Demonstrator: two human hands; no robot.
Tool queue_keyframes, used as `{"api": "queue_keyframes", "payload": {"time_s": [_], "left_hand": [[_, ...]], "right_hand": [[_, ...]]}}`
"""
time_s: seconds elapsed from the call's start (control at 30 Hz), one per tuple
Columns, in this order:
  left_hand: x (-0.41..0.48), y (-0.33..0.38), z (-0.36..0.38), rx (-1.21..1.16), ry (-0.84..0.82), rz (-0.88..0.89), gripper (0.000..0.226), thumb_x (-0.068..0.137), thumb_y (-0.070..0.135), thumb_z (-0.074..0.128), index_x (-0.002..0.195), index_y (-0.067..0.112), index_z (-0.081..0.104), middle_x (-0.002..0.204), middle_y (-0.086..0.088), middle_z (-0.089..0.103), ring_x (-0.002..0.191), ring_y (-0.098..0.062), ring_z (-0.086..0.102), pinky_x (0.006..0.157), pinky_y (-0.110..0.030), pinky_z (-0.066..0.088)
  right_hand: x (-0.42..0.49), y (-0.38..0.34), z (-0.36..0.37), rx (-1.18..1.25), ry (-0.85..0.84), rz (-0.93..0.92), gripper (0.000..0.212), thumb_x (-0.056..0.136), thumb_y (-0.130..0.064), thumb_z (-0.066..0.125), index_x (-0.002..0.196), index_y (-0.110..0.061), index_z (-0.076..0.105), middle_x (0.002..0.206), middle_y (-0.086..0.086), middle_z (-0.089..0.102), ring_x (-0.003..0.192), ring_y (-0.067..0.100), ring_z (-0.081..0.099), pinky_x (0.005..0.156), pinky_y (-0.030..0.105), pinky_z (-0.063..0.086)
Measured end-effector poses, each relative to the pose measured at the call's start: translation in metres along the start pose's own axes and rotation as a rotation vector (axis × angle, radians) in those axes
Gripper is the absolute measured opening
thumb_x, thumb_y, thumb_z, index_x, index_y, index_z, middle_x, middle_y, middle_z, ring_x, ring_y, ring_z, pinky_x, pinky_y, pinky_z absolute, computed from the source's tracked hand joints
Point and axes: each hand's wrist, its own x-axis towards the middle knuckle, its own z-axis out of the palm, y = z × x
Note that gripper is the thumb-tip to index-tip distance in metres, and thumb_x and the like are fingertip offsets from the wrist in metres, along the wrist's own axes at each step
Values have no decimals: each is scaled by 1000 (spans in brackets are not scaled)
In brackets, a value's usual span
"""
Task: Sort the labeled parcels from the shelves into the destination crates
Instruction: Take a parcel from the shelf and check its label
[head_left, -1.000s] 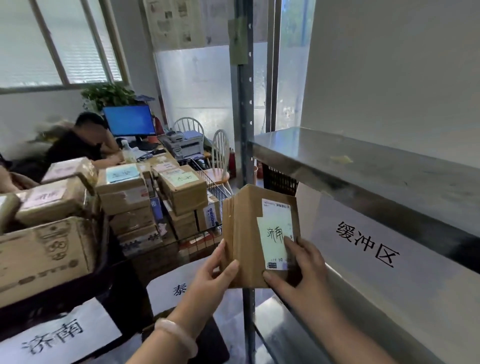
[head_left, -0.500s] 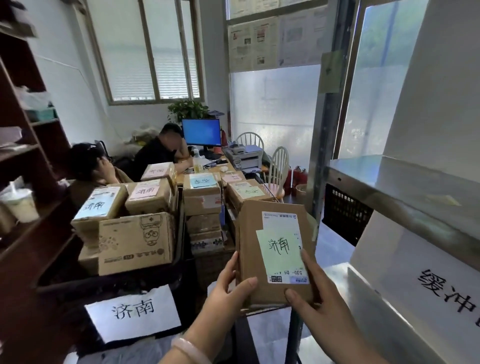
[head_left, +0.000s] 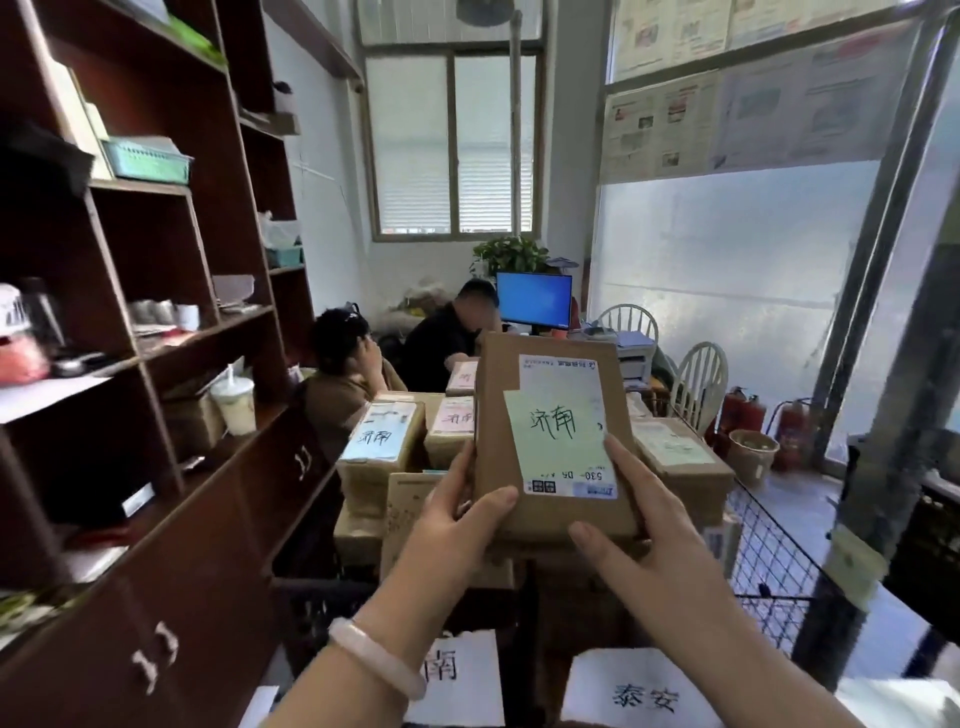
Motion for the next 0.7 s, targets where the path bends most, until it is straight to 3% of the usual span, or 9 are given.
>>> {"api": "queue_keyframes", "payload": {"time_s": [0.07,0.17,0.27,0.33,0.43,0.5,0.57,0.63,0.7], "left_hand": [[26,13,-23,59,41,21,56,57,63,72,107,75,51,110,21,72,102,-8,70,81,-27,59],[71,34,-54,115,81,68,46,61,66,67,104,76,54,133,7,59,116,-16,62,98,-43,53],[119,42,-87,138,36,131,59,86,50,68,140,50,45,110,38,63,97,12,64,85,-26,54],[146,44,-103,176,6,143,65,94,38,65,151,39,35,98,46,61,83,23,60,72,-13,53],[176,38,-117,301,-51,153,72,95,27,66,154,32,27,113,56,8,79,35,49,65,0,46],[194,28,-125,391,-93,144,72,95,30,65,154,37,24,131,51,9,103,18,55,84,-11,52],[208,18,-133,532,-134,98,71,95,39,62,153,43,22,154,13,35,126,-13,51,104,-35,48],[219,9,-140,640,-137,100,71,92,47,63,151,48,24,151,0,39,132,-23,44,109,-42,44],[227,4,-145,651,-155,145,75,87,53,64,150,51,23,153,1,34,136,-24,40,109,-45,43]], "right_hand": [[30,-10,19,-21,12,1,78,76,-58,70,135,-70,21,126,-41,30,117,-1,46,91,23,45],[81,-24,48,-16,6,20,74,76,-60,70,134,-69,25,128,-27,42,110,-4,50,85,22,46],[130,-31,76,-19,-11,42,68,75,-63,68,132,-67,30,124,-28,46,108,-2,52,87,28,52],[160,-30,93,-57,4,60,63,75,-65,65,130,-63,34,116,-30,48,103,-2,53,85,29,53],[193,-21,115,-135,46,125,55,80,-63,62,130,-53,42,122,-16,54,105,8,55,89,38,52],[207,-14,127,-205,42,176,53,84,-59,62,132,-46,46,129,-7,54,112,16,52,94,41,48],[215,-7,134,-258,12,210,54,87,-56,60,137,-42,46,139,-4,50,120,18,47,100,39,43],[219,-4,136,-279,-5,223,57,88,-55,59,141,-43,42,145,-4,44,126,18,42,103,37,38],[219,-2,137,-318,-5,212,62,86,-56,60,143,-45,38,147,-5,42,129,17,40,106,37,37]]}}
